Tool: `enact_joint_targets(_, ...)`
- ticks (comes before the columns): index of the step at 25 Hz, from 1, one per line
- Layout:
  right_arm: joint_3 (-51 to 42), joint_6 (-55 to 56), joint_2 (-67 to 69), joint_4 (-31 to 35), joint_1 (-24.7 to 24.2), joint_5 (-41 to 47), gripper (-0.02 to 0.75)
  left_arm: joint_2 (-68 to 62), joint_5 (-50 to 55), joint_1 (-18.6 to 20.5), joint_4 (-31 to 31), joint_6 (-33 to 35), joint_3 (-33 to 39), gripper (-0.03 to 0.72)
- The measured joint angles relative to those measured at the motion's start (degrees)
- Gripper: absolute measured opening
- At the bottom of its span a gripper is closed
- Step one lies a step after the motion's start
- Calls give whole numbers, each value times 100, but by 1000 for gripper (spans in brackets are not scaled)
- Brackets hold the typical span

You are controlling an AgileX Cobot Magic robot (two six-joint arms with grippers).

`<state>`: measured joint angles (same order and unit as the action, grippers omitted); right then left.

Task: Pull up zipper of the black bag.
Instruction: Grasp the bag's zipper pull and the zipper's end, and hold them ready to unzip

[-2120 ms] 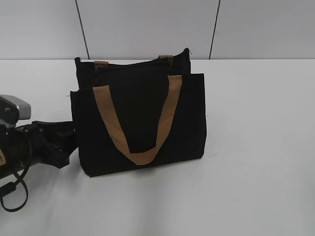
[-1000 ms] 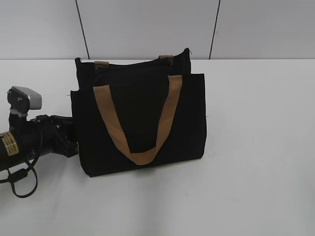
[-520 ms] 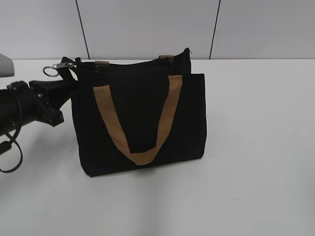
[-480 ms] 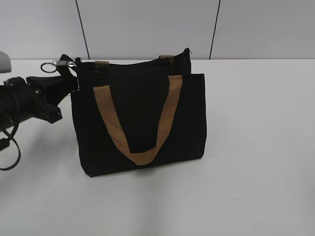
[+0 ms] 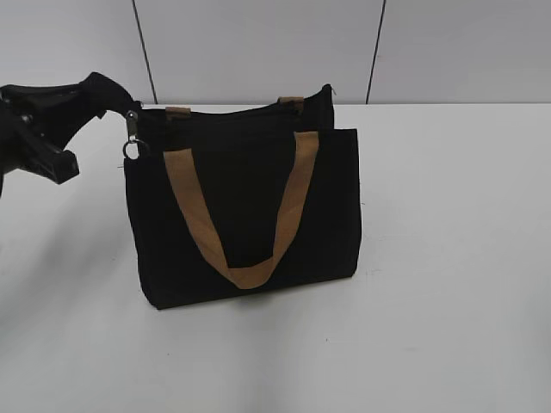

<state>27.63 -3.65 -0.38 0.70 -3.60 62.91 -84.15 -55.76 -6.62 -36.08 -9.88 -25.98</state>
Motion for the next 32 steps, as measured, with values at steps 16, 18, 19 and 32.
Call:
enact_joint_targets(16,0,0,0,44,0,0,540,218,179,0,-7,-1289,-125,8)
enact_joint_targets(18,0,-21,0,220,0,-13,540,218,226,0,-37,-1456,-248,8)
enact_joint_targets(19,19,-66,0,396,0,-35,540,218,291,0,-80,-1539,-324,8)
enact_joint_targets(32,110,-4240,2183,4786,332,-1449,540,218,542,-136,-355,-1886,-575,8)
